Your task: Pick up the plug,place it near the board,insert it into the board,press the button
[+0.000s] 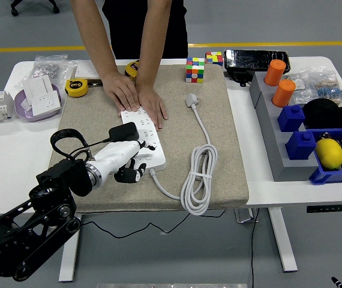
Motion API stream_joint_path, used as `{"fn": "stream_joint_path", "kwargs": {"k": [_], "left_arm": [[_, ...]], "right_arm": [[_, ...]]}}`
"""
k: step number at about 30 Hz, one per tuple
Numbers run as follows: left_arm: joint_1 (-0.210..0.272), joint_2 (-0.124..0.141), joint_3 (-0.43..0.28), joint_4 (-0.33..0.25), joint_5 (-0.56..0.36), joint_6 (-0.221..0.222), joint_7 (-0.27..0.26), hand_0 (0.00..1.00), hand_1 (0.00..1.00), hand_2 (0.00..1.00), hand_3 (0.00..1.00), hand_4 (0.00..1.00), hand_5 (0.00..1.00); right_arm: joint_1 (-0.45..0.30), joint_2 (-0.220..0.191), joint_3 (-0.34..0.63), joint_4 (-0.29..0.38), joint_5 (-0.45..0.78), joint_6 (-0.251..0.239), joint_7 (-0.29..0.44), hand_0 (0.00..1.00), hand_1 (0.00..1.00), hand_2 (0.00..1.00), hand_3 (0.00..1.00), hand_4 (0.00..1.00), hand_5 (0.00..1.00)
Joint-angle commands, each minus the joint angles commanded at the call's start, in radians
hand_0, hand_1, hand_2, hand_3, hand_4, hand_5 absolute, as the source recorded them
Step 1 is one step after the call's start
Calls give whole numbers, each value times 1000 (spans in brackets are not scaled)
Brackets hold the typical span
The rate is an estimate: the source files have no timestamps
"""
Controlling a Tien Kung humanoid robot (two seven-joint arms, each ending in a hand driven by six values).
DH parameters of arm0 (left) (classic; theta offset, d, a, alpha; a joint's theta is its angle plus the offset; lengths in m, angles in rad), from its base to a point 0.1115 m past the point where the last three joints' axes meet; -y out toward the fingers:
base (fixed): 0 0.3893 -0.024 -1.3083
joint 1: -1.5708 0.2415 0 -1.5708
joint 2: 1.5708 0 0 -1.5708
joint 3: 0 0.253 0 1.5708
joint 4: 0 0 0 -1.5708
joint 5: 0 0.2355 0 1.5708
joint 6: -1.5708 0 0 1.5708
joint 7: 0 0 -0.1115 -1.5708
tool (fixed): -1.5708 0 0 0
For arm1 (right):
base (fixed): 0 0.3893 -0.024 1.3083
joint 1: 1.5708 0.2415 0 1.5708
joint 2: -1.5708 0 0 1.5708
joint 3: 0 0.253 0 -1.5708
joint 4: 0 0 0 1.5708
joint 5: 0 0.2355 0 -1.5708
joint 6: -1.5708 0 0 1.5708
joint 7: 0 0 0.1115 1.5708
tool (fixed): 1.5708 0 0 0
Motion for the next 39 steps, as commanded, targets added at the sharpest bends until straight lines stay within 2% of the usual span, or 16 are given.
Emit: {"fn": "stream_joint_path", "kwargs": {"k": [6,39], "left_arm": [[3,10,9,5,-5,-11,5,165,58,151,817,406,77],[-1,-3,29,40,19,3,2,166,56,150,789,404,83]], "right_arm": [[-1,-1,-1,0,1,0,0,891,788,760,793,998,998],[1,-1,-3,0,4,-1,1,891,788,760,793,998,998]]}}
